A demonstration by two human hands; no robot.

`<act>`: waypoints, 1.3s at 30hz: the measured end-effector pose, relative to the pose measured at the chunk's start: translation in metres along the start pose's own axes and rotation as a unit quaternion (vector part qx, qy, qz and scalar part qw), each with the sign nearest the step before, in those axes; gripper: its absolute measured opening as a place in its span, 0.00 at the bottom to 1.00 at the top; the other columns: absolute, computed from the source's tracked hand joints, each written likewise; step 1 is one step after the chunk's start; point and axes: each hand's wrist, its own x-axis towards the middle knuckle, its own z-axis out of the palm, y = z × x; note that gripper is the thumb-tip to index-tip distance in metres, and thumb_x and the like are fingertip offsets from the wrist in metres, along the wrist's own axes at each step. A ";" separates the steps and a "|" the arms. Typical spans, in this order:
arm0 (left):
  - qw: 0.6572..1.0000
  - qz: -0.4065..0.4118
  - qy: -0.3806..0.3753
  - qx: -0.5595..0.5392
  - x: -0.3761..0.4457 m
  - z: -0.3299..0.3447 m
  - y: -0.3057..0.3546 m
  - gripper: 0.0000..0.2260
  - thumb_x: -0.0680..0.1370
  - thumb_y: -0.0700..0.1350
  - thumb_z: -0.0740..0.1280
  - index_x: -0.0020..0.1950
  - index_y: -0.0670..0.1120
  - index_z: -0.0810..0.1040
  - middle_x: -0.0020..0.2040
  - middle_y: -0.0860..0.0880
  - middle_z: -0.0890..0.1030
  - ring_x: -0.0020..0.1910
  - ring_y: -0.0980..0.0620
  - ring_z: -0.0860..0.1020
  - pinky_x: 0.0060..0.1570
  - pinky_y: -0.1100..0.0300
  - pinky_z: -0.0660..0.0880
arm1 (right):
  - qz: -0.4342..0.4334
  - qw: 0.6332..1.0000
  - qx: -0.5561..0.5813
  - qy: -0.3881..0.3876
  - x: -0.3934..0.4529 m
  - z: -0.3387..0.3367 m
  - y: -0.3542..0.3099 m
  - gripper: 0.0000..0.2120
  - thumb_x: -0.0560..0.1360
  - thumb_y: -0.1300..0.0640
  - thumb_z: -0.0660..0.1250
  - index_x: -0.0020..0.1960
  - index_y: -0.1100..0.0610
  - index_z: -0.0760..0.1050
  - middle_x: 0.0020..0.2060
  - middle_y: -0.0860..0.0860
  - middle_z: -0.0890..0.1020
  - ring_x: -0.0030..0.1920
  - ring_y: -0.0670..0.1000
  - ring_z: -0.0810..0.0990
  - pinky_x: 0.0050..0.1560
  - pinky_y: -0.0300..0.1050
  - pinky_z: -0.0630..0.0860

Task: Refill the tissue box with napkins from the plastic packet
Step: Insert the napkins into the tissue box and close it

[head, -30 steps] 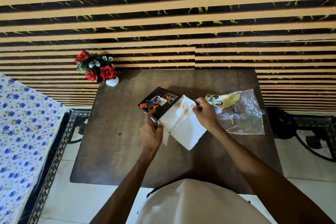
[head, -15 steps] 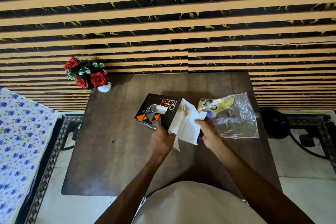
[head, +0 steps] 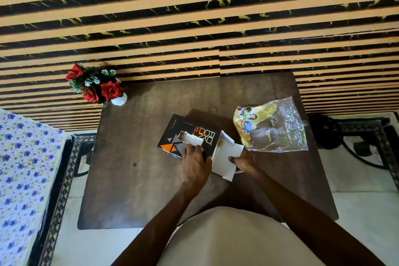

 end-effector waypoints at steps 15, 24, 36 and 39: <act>0.991 0.029 -0.076 -0.107 0.027 0.009 -0.016 0.40 0.63 0.51 0.78 0.69 0.50 0.61 0.59 0.41 0.75 0.59 0.44 0.73 0.51 0.52 0.76 | -0.010 1.000 0.025 0.007 -0.024 0.033 -0.020 0.10 0.78 0.60 0.63 0.50 0.59 0.83 0.49 0.58 0.85 0.52 0.58 0.84 0.52 0.44 0.79; 0.985 0.024 -0.093 -0.144 0.018 0.009 -0.029 0.40 0.63 0.46 0.79 0.69 0.48 0.62 0.61 0.42 0.74 0.60 0.45 0.73 0.48 0.59 0.75 | 0.037 0.976 0.208 0.043 -0.008 0.055 -0.008 0.14 0.83 0.62 0.53 0.54 0.67 0.76 0.44 0.62 0.80 0.32 0.54 0.81 0.18 0.37 0.74; 0.985 0.013 -0.099 -0.144 0.007 0.010 -0.028 0.39 0.63 0.47 0.79 0.68 0.52 0.62 0.60 0.42 0.74 0.58 0.44 0.74 0.52 0.50 0.79 | 0.013 0.976 0.204 -0.075 -0.025 0.065 -0.016 0.09 0.77 0.66 0.65 0.55 0.64 0.79 0.53 0.63 0.83 0.46 0.59 0.82 0.43 0.49 0.81; 0.987 0.017 -0.092 -0.134 0.008 0.011 -0.029 0.40 0.63 0.48 0.79 0.69 0.53 0.61 0.60 0.42 0.75 0.58 0.44 0.75 0.53 0.49 0.79 | 0.033 0.977 0.207 -0.041 -0.019 0.064 -0.013 0.09 0.77 0.63 0.65 0.54 0.64 0.81 0.50 0.62 0.84 0.47 0.62 0.85 0.48 0.57 0.83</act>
